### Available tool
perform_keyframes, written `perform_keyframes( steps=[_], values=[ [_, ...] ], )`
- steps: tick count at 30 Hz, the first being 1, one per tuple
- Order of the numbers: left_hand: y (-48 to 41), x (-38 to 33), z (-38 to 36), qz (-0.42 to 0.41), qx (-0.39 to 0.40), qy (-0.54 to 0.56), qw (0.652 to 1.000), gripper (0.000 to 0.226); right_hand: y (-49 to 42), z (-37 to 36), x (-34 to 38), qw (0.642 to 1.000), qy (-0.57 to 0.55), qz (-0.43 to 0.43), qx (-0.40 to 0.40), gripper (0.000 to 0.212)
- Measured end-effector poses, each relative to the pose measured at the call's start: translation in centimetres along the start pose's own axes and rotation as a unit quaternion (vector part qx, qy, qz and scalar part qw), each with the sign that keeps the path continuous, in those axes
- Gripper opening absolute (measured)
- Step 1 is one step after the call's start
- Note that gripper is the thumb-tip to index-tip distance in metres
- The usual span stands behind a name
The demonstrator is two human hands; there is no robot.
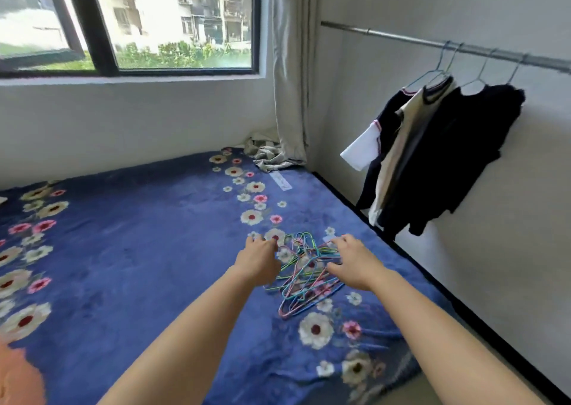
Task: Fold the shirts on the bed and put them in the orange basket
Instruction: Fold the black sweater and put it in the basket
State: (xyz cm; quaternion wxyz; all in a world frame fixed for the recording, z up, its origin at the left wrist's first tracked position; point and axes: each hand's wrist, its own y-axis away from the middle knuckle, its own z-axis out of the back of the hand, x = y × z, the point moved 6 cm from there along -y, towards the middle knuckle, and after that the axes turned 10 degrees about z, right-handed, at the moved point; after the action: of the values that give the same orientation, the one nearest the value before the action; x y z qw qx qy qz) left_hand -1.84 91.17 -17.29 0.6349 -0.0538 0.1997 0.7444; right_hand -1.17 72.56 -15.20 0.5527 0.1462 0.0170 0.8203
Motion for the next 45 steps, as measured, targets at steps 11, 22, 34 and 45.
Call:
perform_keyframes(
  steps=[11, 22, 34, 45],
  values=[
    [-12.7, -20.4, 3.8, -0.131, -0.059, -0.039, 0.989, 0.040, -4.7, 13.4, -17.4, 0.991, 0.046, -0.080, -0.096, 0.052],
    [-25.1, -41.9, 7.9, -0.241, -0.120, 0.004, 0.963, 0.052, -10.3, 26.6, -34.6, 0.971, 0.108, -0.142, -0.160, 0.055],
    [-34.0, -60.2, 5.8, -0.266, -0.095, 0.016, 0.959, 0.056, -16.4, 37.2, -55.2, 0.965, 0.102, -0.153, -0.189, 0.056],
    [-40.4, -70.8, 4.9, -0.240, -0.161, 0.130, 0.949, 0.051, -22.2, 43.3, -66.6, 0.910, 0.004, -0.168, -0.378, 0.027]
  ],
)
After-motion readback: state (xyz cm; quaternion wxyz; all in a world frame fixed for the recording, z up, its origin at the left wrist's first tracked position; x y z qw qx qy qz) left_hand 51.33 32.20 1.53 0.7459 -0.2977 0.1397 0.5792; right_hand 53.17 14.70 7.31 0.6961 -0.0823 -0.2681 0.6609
